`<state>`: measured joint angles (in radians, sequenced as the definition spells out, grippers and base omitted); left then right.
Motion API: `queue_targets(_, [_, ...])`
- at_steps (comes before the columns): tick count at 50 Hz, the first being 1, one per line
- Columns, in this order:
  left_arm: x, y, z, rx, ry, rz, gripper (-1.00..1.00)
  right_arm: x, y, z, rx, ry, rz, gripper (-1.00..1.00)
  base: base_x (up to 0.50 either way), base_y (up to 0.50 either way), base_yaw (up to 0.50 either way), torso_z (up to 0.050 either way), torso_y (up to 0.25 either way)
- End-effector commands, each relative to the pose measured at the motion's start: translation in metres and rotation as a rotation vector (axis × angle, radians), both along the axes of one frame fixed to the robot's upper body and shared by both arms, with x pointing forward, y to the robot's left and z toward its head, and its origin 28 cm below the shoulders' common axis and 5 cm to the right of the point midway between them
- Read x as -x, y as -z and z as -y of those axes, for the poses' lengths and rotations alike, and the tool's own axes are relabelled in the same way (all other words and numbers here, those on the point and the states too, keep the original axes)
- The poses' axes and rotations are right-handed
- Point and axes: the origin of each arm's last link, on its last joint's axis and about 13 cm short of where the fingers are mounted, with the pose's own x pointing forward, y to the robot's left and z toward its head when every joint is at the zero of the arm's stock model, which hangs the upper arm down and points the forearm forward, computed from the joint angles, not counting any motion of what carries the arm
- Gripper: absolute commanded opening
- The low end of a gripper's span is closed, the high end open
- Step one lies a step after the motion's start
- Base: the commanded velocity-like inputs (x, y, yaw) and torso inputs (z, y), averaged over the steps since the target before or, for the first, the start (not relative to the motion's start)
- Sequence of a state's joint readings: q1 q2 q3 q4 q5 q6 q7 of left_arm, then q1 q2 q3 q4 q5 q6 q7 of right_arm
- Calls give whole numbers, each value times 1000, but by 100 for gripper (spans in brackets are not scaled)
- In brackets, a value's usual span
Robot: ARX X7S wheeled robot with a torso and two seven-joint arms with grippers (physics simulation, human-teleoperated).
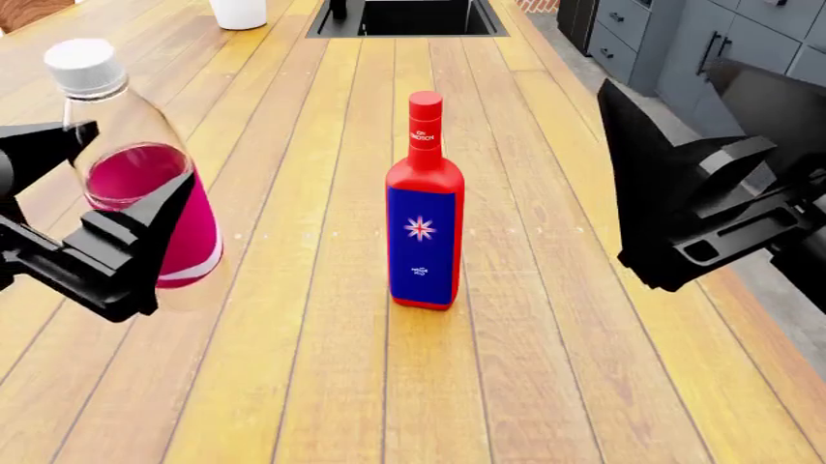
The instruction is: Move the drinks to the dining counter.
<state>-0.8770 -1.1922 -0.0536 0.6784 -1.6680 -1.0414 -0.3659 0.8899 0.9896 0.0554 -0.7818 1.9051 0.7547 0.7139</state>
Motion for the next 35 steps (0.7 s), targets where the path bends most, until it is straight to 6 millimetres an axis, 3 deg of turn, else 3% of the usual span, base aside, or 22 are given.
queue_targets(1, [-9,-4,3,8,-93,-104,-100,0,1,2,-5,12,0,100,0,0,0,0,0])
queue_targets(7, [-10,0,2,11,-123,-186,-100,0,2,1,-2,12,-4,100,0,0,0,0,0])
queue_targets(35, [-12,5,3,-18,-114,-213,-100,0,4,2,4,17,-4,100,0,0,0,0,0])
